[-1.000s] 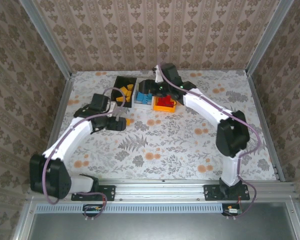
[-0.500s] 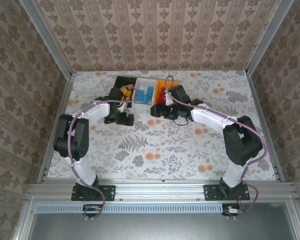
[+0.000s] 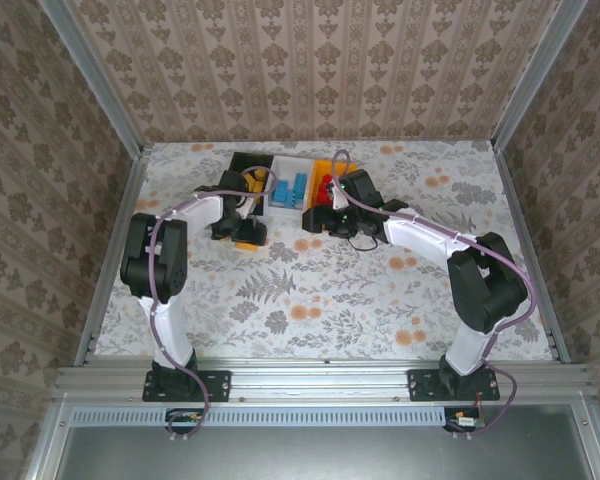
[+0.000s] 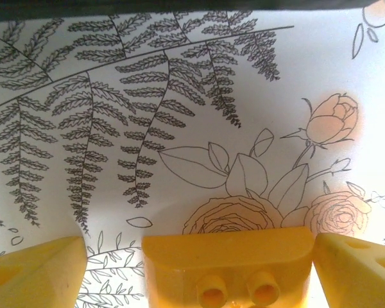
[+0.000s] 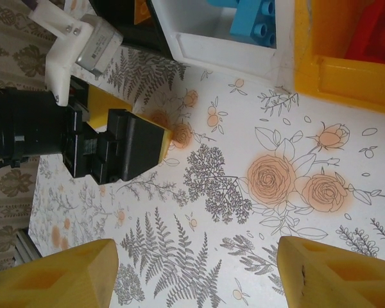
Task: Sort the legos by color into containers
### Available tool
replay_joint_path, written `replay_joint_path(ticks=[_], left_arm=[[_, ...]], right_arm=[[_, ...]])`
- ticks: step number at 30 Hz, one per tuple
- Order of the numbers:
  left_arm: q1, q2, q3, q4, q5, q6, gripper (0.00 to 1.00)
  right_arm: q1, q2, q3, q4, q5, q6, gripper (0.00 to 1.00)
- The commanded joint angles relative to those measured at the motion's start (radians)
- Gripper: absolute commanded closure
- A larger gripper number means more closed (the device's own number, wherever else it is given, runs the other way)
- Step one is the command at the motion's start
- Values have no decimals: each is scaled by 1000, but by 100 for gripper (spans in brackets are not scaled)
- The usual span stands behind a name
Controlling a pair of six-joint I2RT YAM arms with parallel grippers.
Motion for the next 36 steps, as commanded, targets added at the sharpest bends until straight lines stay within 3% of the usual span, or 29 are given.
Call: replay_joint_path(ticks=[1, 18, 36], left_arm=[[-21, 44, 27, -32, 25, 34, 11], [-23, 54, -9, -89, 43, -20, 41], [61, -116, 89, -149, 139, -81, 43]], right_arm=[[-6, 3, -4, 29, -8, 7, 32], [-9, 6, -24, 62, 0, 30, 32], [-9, -16, -48, 60, 21, 29, 32]])
